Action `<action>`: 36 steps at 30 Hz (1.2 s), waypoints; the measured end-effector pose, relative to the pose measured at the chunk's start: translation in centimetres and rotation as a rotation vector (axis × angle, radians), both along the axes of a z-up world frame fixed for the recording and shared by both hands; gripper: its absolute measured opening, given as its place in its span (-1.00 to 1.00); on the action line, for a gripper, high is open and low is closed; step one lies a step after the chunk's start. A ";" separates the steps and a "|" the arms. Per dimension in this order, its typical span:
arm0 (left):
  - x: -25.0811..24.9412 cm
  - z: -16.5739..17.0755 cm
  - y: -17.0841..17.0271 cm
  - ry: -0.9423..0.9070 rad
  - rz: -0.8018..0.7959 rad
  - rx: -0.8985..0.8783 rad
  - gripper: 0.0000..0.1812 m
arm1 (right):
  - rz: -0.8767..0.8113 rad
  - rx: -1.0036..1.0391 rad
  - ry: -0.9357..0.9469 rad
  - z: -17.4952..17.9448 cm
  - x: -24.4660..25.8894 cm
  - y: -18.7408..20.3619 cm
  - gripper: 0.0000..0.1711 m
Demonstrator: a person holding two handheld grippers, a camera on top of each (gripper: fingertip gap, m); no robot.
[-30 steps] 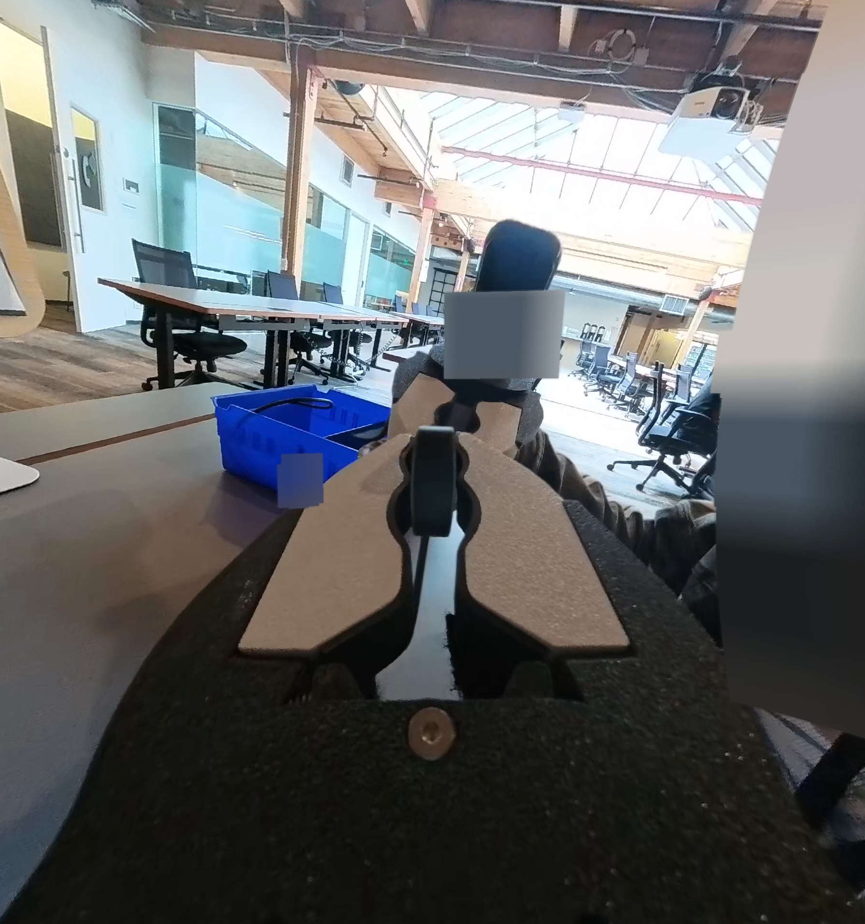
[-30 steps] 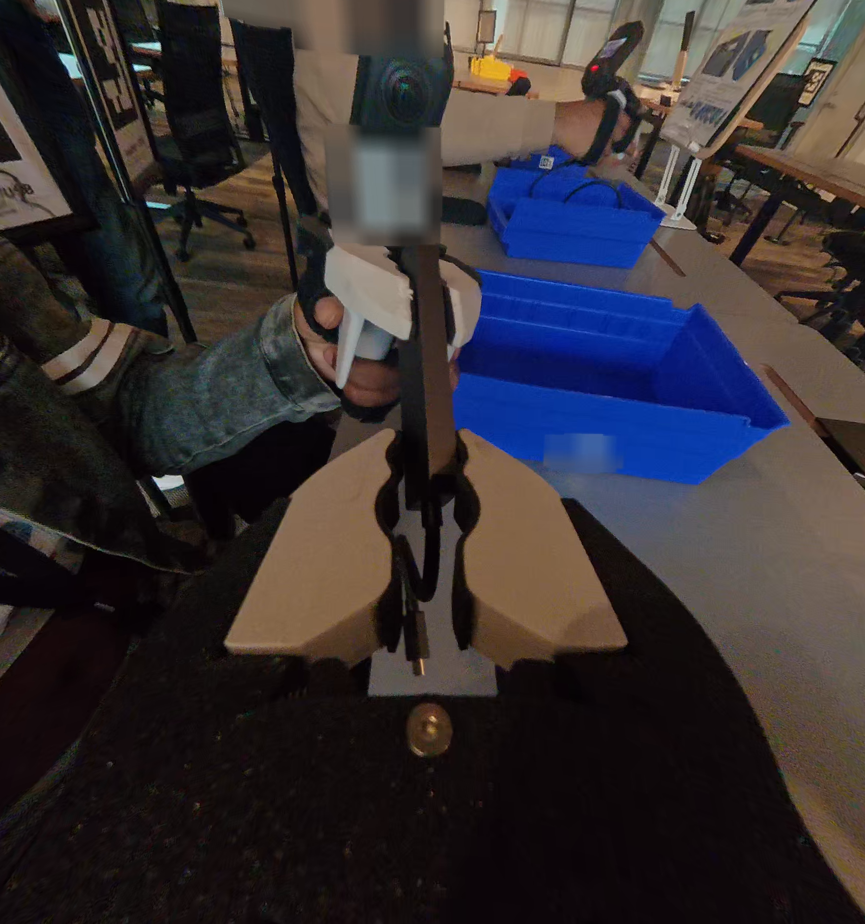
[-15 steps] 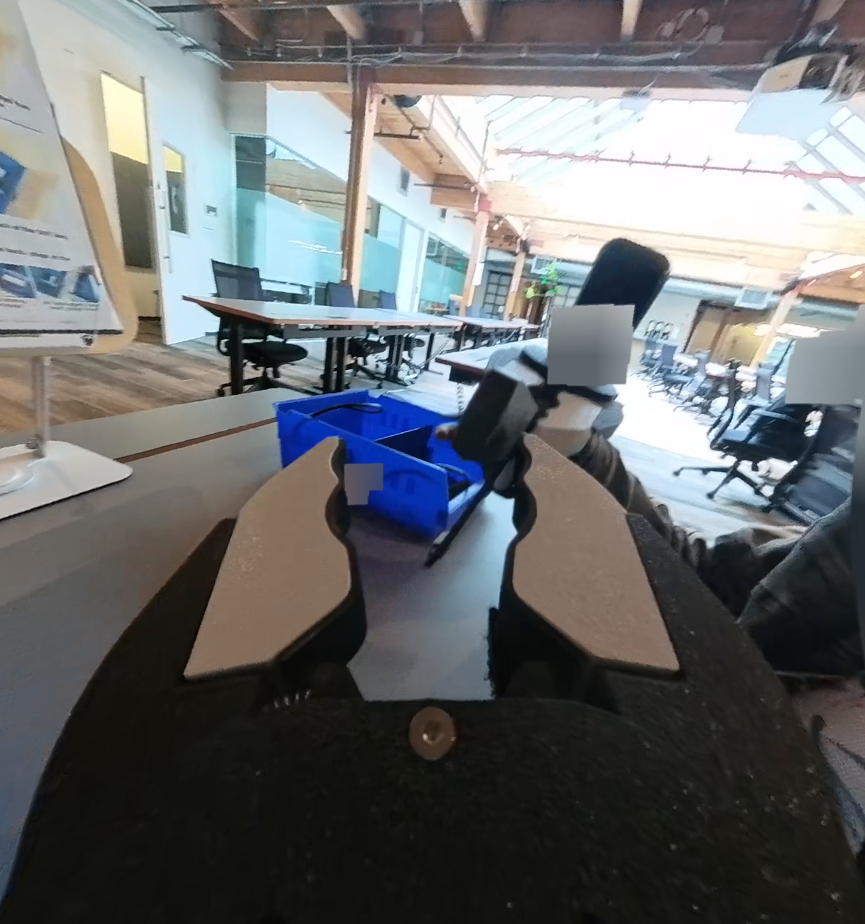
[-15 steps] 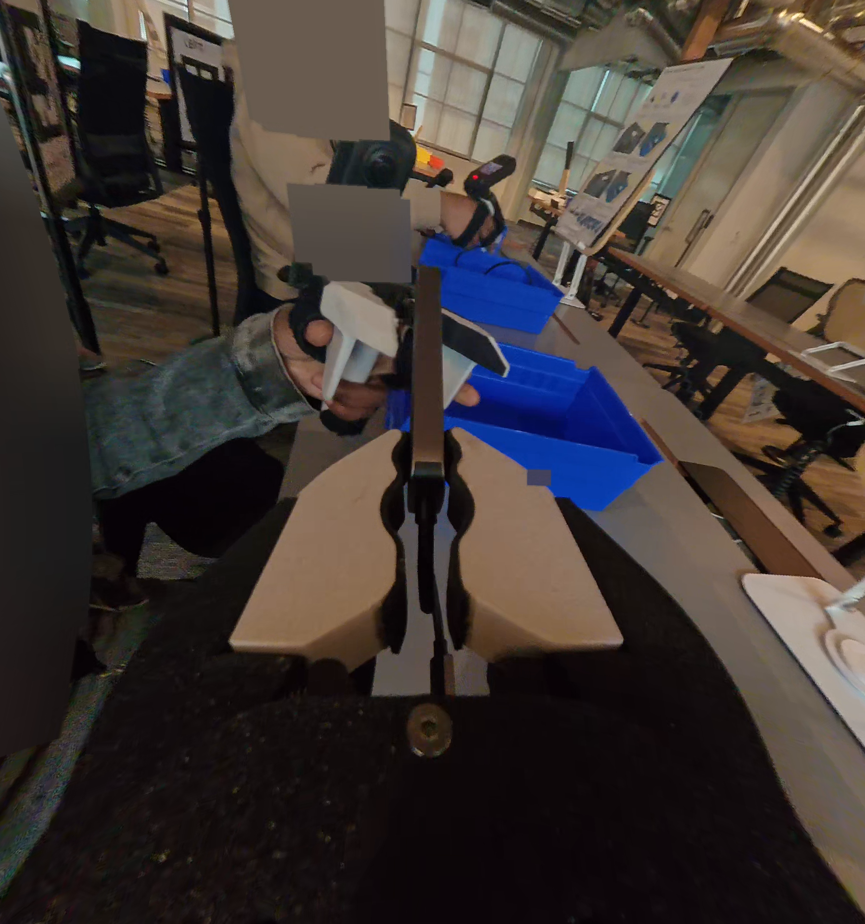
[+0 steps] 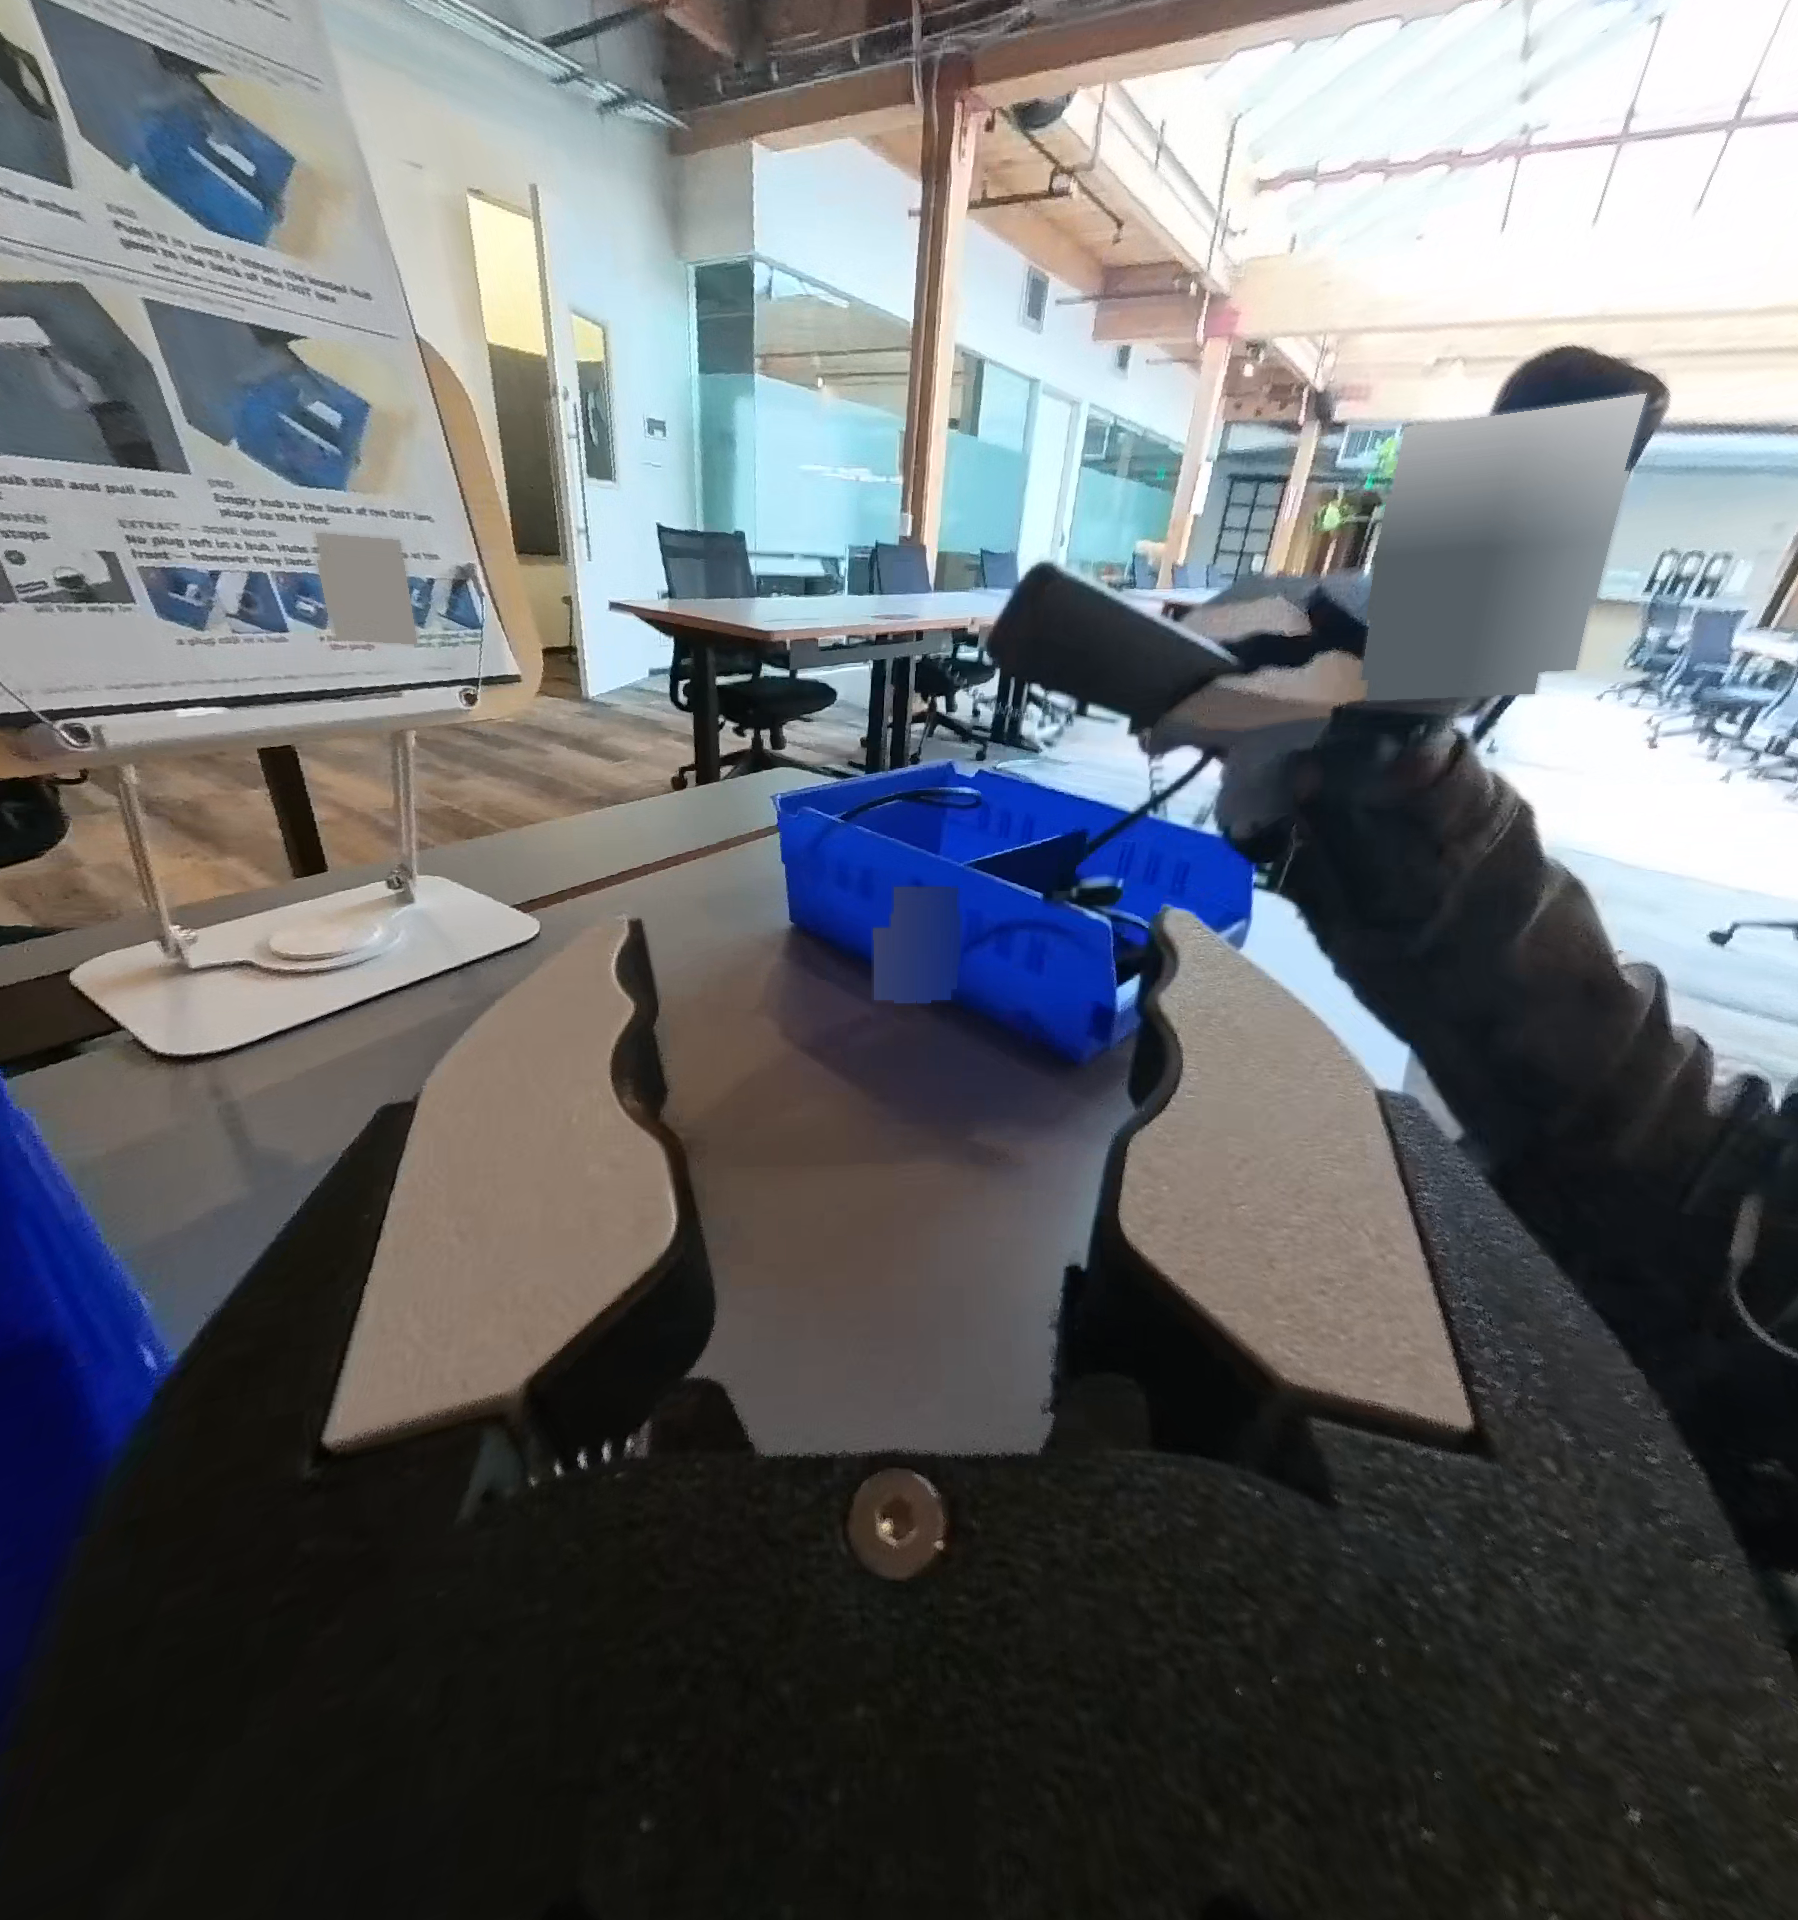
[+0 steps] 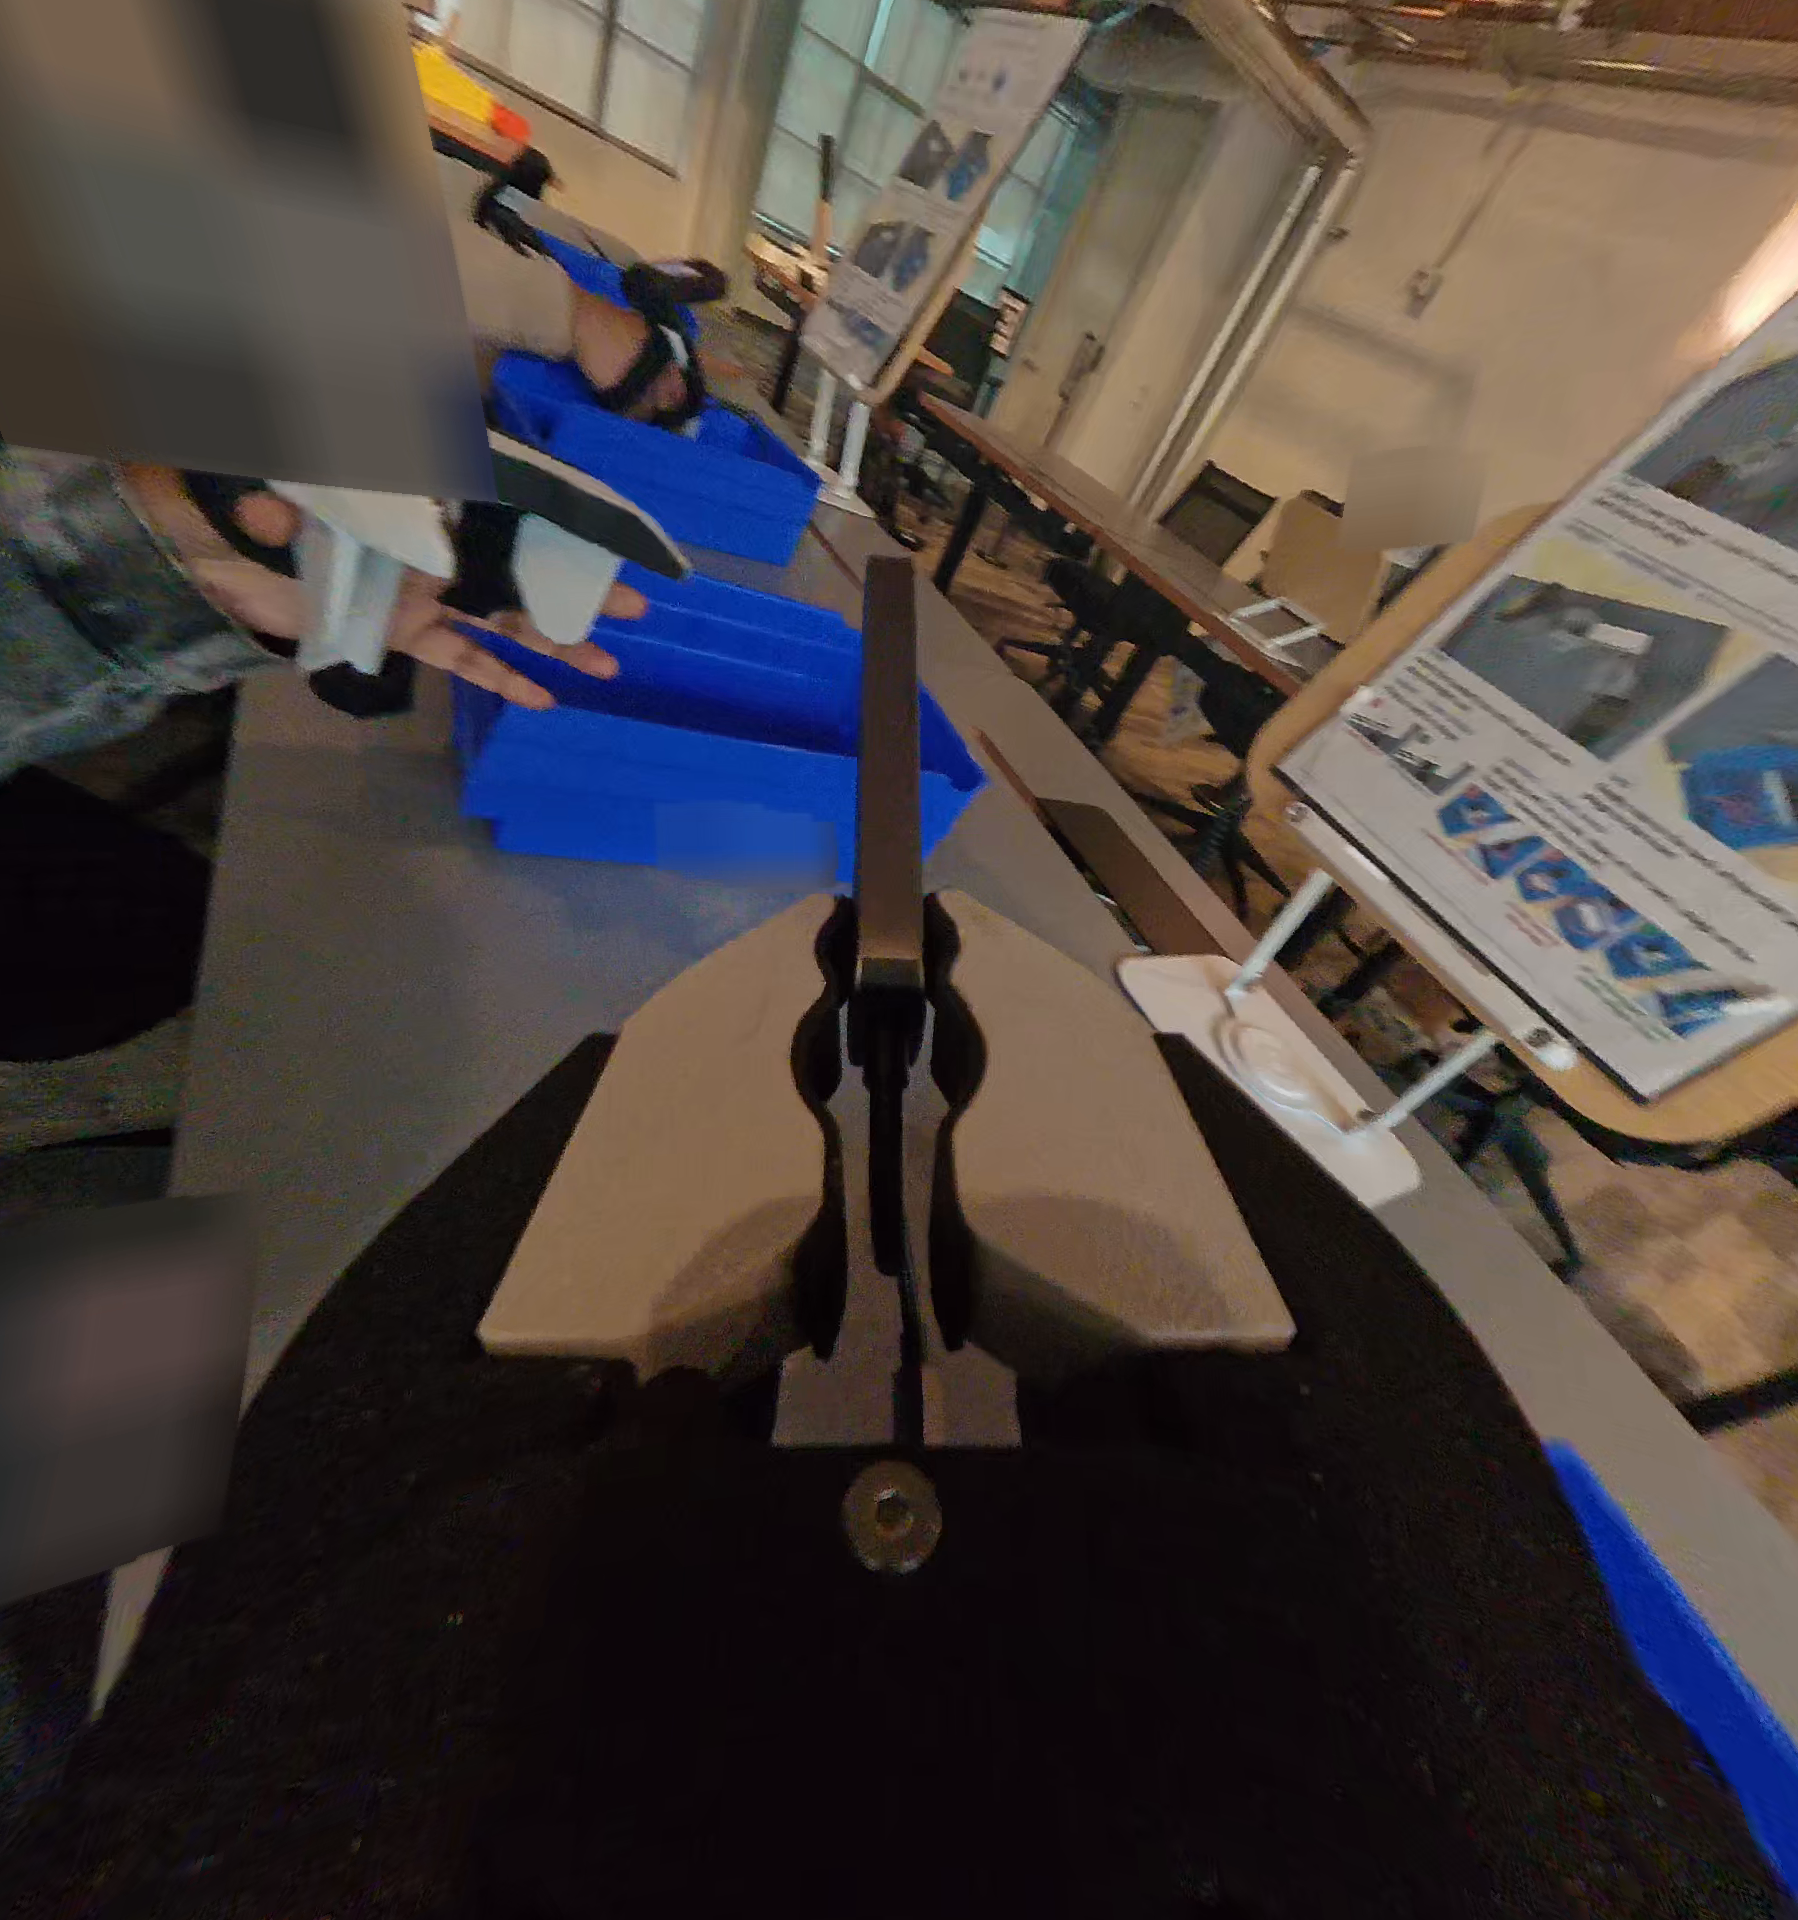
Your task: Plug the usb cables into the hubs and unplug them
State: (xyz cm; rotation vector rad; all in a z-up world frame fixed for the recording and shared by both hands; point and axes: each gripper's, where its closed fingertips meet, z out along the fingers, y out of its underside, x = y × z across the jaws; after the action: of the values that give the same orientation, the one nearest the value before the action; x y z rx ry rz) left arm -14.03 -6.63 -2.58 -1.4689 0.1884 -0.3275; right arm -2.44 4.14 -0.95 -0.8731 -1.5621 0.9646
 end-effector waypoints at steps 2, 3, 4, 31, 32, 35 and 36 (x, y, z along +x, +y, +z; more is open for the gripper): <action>-0.1 -0.7 0.1 0.027 0.009 -0.037 -0.03 | -0.067 0.021 0.006 0.4 0.6 1.7 -0.87; -0.2 -1.0 0.2 0.041 0.019 -0.052 -0.03 | -0.102 0.040 0.007 0.8 0.9 2.7 -0.87; -0.4 -1.2 0.3 0.057 0.035 -0.065 -0.05 | -0.138 0.057 0.006 1.2 1.2 3.9 -0.87; -1.7 -1.6 0.6 0.084 0.081 -0.054 -0.34 | -0.383 0.099 -0.474 -12.1 5.7 29.5 -0.82; -1.7 -1.7 0.7 0.093 0.084 -0.060 -0.30 | -0.373 0.086 -0.472 -11.8 5.6 29.3 -0.78; -1.6 -1.7 0.7 0.101 0.081 -0.066 -0.23 | -0.350 0.045 -0.455 -10.3 5.1 28.5 -0.58; -1.5 -1.7 0.7 0.098 0.077 -0.069 -0.22 | -0.359 0.049 -0.453 -9.7 5.1 28.4 -0.54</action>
State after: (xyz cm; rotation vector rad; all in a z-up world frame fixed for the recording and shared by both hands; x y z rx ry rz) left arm -15.55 -5.92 -4.32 -1.5576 0.2007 -0.2014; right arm 2.68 32.54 -10.65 -1.3491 -1.7116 0.4872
